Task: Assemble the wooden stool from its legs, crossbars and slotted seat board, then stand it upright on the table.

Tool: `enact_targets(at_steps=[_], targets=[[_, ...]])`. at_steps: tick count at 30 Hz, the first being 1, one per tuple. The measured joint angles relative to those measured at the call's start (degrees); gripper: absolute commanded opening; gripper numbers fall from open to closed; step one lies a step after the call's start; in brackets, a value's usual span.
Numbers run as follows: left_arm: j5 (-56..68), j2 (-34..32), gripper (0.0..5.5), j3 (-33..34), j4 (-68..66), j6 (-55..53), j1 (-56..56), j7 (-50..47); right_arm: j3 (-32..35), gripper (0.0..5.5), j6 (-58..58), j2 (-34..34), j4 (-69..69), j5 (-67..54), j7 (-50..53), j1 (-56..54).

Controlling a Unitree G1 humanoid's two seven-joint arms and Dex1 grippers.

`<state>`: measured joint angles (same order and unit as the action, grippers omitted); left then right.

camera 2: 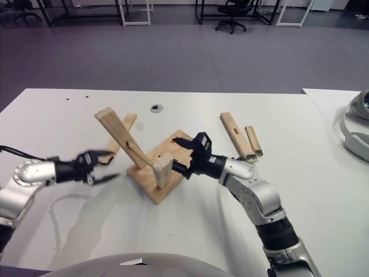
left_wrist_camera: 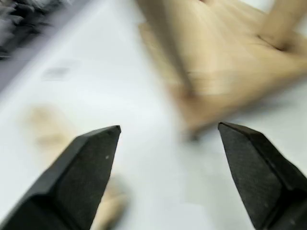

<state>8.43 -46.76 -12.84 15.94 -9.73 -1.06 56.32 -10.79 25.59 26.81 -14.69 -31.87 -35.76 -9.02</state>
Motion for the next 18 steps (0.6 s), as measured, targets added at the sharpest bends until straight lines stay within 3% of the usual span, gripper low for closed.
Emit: enact_targets(at_steps=[3, 8, 11, 12, 15, 18], targets=[[-4.7, 0.3, 3.75, -3.7, 0.4, 1.1, 0.0, -0.5, 2.1, 4.2, -4.6, 3.4, 18.9, 10.6, 5.0, -7.6], [-9.1, 2.5, 3.75, -5.6, -1.8, 3.3, 3.5, -3.1, 0.7, 4.2, -14.4, 1.8, 50.0, 18.9, 6.2, -22.5], [-13.3, 5.3, 3.75, -7.6, -5.0, 4.3, 6.6, -6.1, -1.2, 4.2, -24.0, -0.4, 66.4, 23.3, 2.4, -27.1], [-15.1, 7.1, 3.75, -8.5, -7.2, 4.3, 8.6, -7.3, -1.5, 4.2, -29.1, -0.2, 70.9, 23.8, -3.6, -28.1], [-15.5, 9.8, 3.75, -7.7, -11.9, 4.5, 10.9, -9.0, -0.7, 4.2, -33.4, 5.0, 69.1, 22.4, -14.8, -23.9], [-15.0, 16.2, 3.75, -4.8, -25.7, 5.5, 17.3, -13.4, 0.4, 4.2, -33.6, 11.9, 54.2, 18.3, -23.8, -11.3]])
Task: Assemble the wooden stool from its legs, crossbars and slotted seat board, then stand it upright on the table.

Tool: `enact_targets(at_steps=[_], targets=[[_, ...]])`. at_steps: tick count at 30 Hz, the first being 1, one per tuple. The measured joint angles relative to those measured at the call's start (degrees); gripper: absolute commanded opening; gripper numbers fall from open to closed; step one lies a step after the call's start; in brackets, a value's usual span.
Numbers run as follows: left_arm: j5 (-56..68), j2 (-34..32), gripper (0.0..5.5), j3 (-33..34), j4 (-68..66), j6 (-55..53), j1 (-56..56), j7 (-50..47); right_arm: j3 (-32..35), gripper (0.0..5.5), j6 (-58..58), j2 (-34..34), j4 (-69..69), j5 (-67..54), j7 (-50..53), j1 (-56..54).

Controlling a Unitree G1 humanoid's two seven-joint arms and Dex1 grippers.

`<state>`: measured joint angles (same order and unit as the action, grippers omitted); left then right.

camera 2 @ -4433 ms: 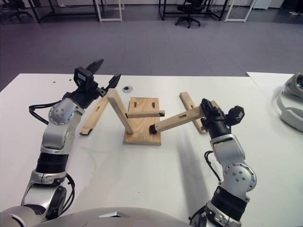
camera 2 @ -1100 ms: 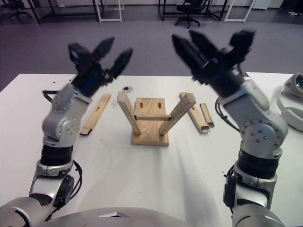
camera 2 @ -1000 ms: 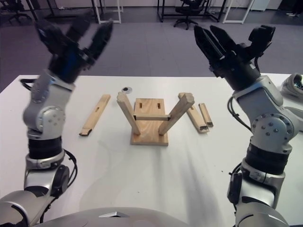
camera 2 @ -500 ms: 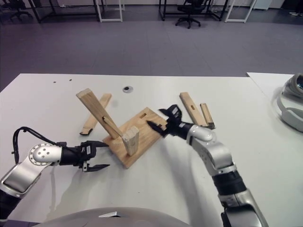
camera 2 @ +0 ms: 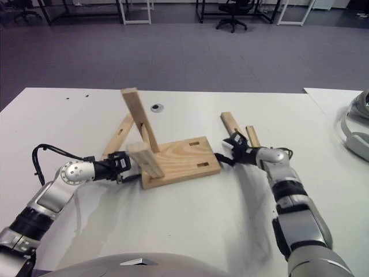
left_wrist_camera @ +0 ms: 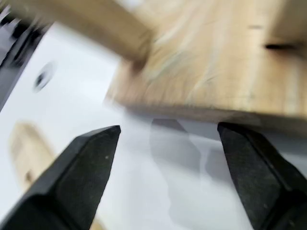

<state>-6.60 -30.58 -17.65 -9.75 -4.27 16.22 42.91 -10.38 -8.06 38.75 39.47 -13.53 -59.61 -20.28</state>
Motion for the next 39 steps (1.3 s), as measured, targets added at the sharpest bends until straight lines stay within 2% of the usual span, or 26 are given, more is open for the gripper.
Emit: enact_targets(at_steps=[2, 6, 8, 12, 14, 17, 18, 21, 23, 25, 27, 30, 33, 36, 39], targets=[[1.4, 4.9, 3.75, 1.8, -13.0, 3.4, 5.9, -2.4, 1.5, 4.2, -0.6, 2.5, -9.8, -0.8, -2.0, 8.1], [4.8, 4.8, 3.75, 7.0, -23.5, 11.8, 11.8, -0.9, 6.8, 4.2, 3.0, 2.3, -13.6, -2.3, 1.4, 10.5], [6.6, 0.8, 3.75, 9.2, -20.7, 12.7, 10.9, 2.5, 8.7, 4.2, 2.7, 1.8, -8.5, -1.7, 4.3, 5.3], [8.6, -2.9, 3.75, 8.1, -7.9, 11.1, 1.9, 9.3, 8.6, 4.2, -0.3, -3.7, 6.7, 3.3, 10.9, -6.2], [8.2, -4.8, 3.75, 4.2, 1.3, 7.1, -2.5, 13.7, 5.6, 4.2, -2.7, -7.4, 18.0, 9.7, 17.3, -13.3], [5.2, -5.2, 3.75, 1.0, 3.6, 5.5, -3.8, 14.1, 1.5, 4.2, -8.0, -9.1, 23.6, 16.1, 17.7, -17.8], [2.0, -1.9, 3.75, -0.3, 1.9, 5.4, -2.1, 9.7, 0.6, 4.2, -10.7, -9.1, 23.7, 16.1, 12.7, -17.9], [-2.6, 7.5, 3.75, -1.8, -2.3, 3.5, 0.4, -2.4, 0.5, 4.2, -13.4, -9.0, 18.9, 14.2, 6.1, -13.9], [-3.5, 13.5, 3.75, -0.6, -6.5, 2.1, 1.4, -11.7, 0.9, 4.2, -13.1, -9.2, 12.5, 13.4, 7.0, -9.3], [-4.8, 17.4, 3.75, 1.9, -10.4, 1.0, 2.8, -20.4, 1.1, 4.2, -11.9, -10.8, 4.4, 13.4, 12.6, -3.8], [-4.8, 18.4, 3.75, 3.2, -10.5, 1.0, 3.1, -23.0, 1.5, 4.2, -8.1, -12.5, -3.1, 13.9, 19.5, 0.9], [-4.7, 18.0, 3.75, 3.6, -9.1, 1.2, 2.7, -23.0, 5.5, 4.2, 0.3, -14.6, -14.7, 13.0, 27.3, 7.8], [-3.8, 16.4, 3.75, 4.5, -3.0, 0.1, -0.4, -21.7, 17.4, 4.2, 6.9, -11.2, -18.7, 6.8, 32.8, 9.5], [-4.1, 14.6, 3.75, 3.0, 1.0, -0.8, -4.7, -19.5, 23.9, 4.2, 10.3, -5.2, -10.1, 4.8, 34.6, 4.4], [-5.5, 12.7, 3.75, 0.6, 4.1, -1.5, -5.9, -16.9, 25.0, 4.2, 10.1, -4.1, 3.6, 4.6, 33.3, -0.5]])
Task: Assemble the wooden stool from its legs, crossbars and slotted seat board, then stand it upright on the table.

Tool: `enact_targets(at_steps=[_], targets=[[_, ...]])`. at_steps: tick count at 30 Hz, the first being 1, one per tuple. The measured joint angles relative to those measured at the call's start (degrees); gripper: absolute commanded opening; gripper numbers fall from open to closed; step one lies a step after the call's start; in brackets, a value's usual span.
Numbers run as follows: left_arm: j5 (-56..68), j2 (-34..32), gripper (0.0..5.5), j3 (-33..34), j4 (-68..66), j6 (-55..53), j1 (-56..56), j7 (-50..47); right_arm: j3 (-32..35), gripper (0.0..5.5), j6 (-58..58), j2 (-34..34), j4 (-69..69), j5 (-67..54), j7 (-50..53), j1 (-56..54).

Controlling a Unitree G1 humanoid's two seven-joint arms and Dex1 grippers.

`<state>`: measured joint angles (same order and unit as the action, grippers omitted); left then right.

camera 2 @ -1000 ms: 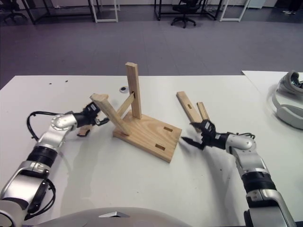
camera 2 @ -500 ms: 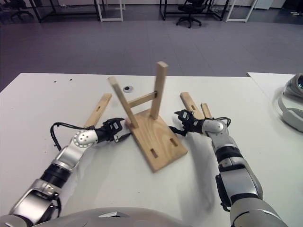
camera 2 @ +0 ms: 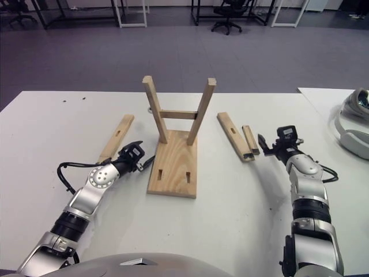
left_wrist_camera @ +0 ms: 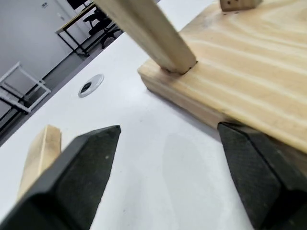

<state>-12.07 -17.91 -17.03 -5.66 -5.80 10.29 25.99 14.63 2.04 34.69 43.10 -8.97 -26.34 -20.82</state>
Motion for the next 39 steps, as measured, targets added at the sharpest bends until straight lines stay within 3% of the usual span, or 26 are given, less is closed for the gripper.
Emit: enact_targets(at_steps=[4, 12, 19, 21, 28, 34, 39], targets=[[-1.1, -0.7, 3.75, -1.7, 1.4, -0.1, -0.2, 1.0, -1.1, 4.2, -4.2, -0.1, 9.8, 0.2, -4.1, -2.6], [-1.1, 0.5, 3.75, -2.5, 1.6, -0.2, -1.5, 0.5, -1.1, 4.2, -6.8, -2.8, 13.2, -0.2, -6.6, -3.7], [-0.5, 0.4, 3.75, -2.2, 3.7, -1.5, -2.9, 0.8, 0.9, 2.89, -3.2, -3.6, 15.9, -2.2, -1.9, -5.8], [2.2, 1.0, 3.75, -0.3, 5.5, -3.0, -3.2, 1.0, 1.4, 2.54, -3.1, -3.8, 15.6, -2.6, -1.7, -5.3], [20.7, 5.5, 3.75, 16.4, 12.4, -12.5, 0.5, -0.5, 0.1, 1.48, -3.8, -4.3, 13.8, -2.3, 0.7, -3.2], [32.0, 5.3, 3.75, 28.2, 12.2, -17.3, 11.1, -3.9, 2.1, 1.32, -8.2, -6.6, 11.7, -3.0, 4.4, -1.4], [50.8, 8.6, 3.75, 33.1, 15.0, -27.4, 22.2, -5.1, 2.6, 1.32, -14.3, -7.0, -16.0, -2.0, 9.7, -0.9]])
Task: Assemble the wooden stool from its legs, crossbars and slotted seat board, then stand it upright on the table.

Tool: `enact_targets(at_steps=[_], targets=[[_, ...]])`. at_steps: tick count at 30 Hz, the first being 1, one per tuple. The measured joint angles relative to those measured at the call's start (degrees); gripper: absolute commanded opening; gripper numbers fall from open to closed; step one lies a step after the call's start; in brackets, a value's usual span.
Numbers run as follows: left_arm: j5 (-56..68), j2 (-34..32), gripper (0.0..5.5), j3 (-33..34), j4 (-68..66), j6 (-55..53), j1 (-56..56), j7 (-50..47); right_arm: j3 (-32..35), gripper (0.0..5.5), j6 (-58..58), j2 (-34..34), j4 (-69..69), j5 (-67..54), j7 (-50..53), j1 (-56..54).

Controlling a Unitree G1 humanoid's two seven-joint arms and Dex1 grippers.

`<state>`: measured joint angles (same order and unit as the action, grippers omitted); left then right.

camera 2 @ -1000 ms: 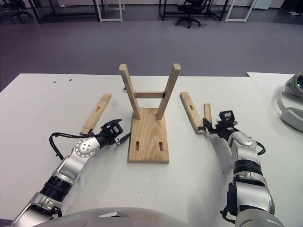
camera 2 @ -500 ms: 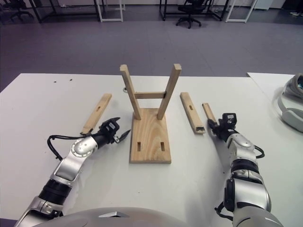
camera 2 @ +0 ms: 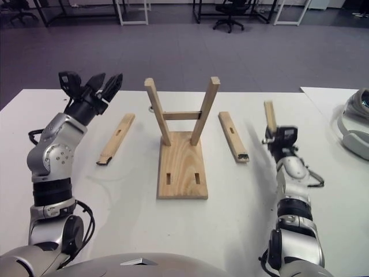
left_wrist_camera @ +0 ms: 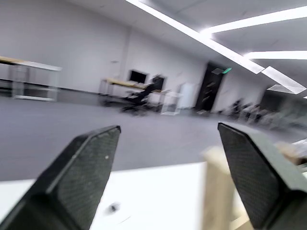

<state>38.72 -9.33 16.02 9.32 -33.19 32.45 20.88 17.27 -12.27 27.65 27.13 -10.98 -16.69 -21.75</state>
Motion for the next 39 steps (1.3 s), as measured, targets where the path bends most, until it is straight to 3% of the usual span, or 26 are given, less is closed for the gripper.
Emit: enact_targets(at_steps=[5, 7, 10, 23, 28, 34, 39], targets=[[17.9, 4.1, 3.75, 2.4, 0.4, -5.8, 8.9, -5.6, -11.1, 1.32, 6.7, -1.0, -29.8, -0.4, -4.6, -6.6], [28.0, 6.2, 3.48, 2.9, 1.1, -8.6, 14.9, -9.7, -20.4, 1.32, 11.2, -3.4, -42.1, -0.4, -8.2, -12.0], [35.2, 6.9, 2.93, 1.6, 4.3, -10.4, 19.0, -12.4, -24.5, 1.32, 13.3, -5.6, -48.6, -1.0, -10.3, -14.4], [39.6, 2.6, 0.46, 0.6, 5.7, -10.3, 15.1, -17.6, -23.0, 1.32, 19.4, -6.3, -50.6, -2.0, -10.3, -13.3], [39.5, 2.1, 0.4, -0.1, 5.6, -10.1, 14.2, -17.5, -23.1, 1.32, 19.3, -6.4, -50.8, -0.9, -10.3, -12.1], [33.3, -2.5, 0.4, -0.3, 5.0, -8.2, 10.4, -14.3, -23.7, 2.6, 21.4, -5.2, -51.5, 0.2, -11.5, -6.3], [17.2, -12.9, 0.4, 2.3, -1.6, 0.0, -1.5, -4.9, -7.1, 2.64, 26.2, -4.0, -51.9, -5.5, -5.9, 2.8]])
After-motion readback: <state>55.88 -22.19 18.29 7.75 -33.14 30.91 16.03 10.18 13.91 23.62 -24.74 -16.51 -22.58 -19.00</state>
